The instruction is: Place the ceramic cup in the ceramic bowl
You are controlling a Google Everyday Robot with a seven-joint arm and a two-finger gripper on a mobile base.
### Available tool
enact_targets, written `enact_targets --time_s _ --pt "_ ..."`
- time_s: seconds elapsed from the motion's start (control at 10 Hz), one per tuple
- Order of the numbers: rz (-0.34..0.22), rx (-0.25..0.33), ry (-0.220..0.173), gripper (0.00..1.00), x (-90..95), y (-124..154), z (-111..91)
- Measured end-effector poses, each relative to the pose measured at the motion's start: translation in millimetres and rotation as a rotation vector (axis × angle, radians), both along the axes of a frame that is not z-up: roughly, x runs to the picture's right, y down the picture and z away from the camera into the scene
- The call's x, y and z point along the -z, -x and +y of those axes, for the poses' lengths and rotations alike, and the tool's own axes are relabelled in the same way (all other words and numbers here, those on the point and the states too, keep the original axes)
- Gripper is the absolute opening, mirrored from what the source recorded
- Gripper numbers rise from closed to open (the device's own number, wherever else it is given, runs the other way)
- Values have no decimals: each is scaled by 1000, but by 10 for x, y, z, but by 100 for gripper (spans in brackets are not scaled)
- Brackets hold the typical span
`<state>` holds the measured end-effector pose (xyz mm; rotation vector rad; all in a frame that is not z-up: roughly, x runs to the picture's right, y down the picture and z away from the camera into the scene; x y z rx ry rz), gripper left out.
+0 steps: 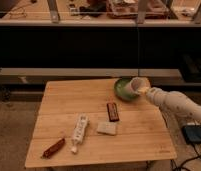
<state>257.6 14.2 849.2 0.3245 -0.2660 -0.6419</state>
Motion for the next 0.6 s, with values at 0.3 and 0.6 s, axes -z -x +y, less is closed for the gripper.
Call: enact_targets --time_s 0.3,0.6 --pt "10 0 15 35 -83 109 -60" --pt "8 3 30 66 -171 188 -155"
